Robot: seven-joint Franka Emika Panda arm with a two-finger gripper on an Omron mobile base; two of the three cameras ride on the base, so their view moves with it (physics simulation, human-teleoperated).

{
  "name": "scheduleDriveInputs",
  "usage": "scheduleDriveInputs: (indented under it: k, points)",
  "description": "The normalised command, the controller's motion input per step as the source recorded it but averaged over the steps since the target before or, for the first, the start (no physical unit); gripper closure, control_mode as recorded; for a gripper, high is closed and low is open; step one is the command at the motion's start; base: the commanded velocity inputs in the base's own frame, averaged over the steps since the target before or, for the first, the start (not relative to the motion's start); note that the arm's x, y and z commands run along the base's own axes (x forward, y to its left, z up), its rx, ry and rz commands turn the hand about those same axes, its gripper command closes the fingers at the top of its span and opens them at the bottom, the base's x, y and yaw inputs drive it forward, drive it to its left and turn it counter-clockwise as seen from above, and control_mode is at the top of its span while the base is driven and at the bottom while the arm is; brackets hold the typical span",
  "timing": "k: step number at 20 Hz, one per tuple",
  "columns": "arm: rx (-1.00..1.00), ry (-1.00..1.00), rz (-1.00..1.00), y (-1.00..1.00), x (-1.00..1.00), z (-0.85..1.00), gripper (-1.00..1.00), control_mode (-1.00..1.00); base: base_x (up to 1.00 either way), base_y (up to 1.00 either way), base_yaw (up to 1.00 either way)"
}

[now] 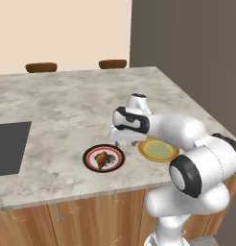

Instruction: Place the pastries on the plates.

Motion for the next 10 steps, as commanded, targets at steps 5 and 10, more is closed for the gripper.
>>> scheduleDriveInputs:
  k: [5, 10]
  points:
    - [0.00, 0.03, 0.00, -1.00, -0.23, 0.14, -1.00, -1.00, 0.00, 0.00, 0.00]
    - [0.00, 0.00, 0.00, -1.00, -0.13, 0.01, -1.00, -1.00, 0.00, 0.00, 0.00]
